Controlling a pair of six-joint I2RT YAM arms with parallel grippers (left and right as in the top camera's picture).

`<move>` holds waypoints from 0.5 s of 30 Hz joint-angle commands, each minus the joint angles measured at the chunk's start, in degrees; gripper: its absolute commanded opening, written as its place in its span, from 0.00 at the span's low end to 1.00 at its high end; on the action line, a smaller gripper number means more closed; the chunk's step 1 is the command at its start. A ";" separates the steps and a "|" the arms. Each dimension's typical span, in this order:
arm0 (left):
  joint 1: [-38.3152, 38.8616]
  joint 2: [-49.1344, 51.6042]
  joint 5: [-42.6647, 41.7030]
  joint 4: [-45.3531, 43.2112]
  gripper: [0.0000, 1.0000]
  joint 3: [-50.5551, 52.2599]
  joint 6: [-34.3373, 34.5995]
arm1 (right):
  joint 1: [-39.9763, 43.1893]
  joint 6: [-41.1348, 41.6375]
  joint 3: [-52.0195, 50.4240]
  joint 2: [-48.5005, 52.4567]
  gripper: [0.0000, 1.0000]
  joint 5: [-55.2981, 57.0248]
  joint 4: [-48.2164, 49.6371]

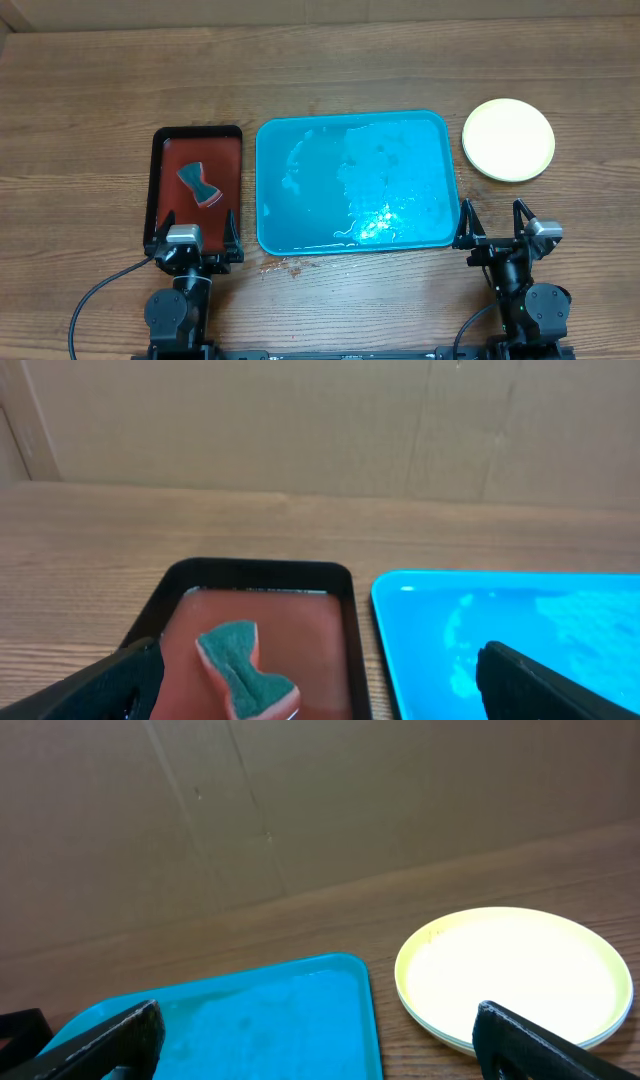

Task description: Clean dirty plates on tray and stack at the side

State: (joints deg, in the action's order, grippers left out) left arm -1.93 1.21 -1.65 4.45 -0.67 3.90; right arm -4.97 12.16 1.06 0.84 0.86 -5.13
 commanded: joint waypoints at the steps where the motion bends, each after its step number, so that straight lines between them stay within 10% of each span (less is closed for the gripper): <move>1: -0.28 -1.05 0.68 -0.02 1.00 0.42 -1.14 | -0.22 0.07 -0.59 -0.68 1.00 0.37 0.42; 15: -0.28 -1.05 0.63 0.17 1.00 0.39 -2.69 | -0.22 0.09 -0.59 -0.68 1.00 0.37 0.42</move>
State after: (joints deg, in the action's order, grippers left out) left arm -1.93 0.95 -1.43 4.58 -0.67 2.68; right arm -4.97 12.16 1.06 0.84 0.86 -5.17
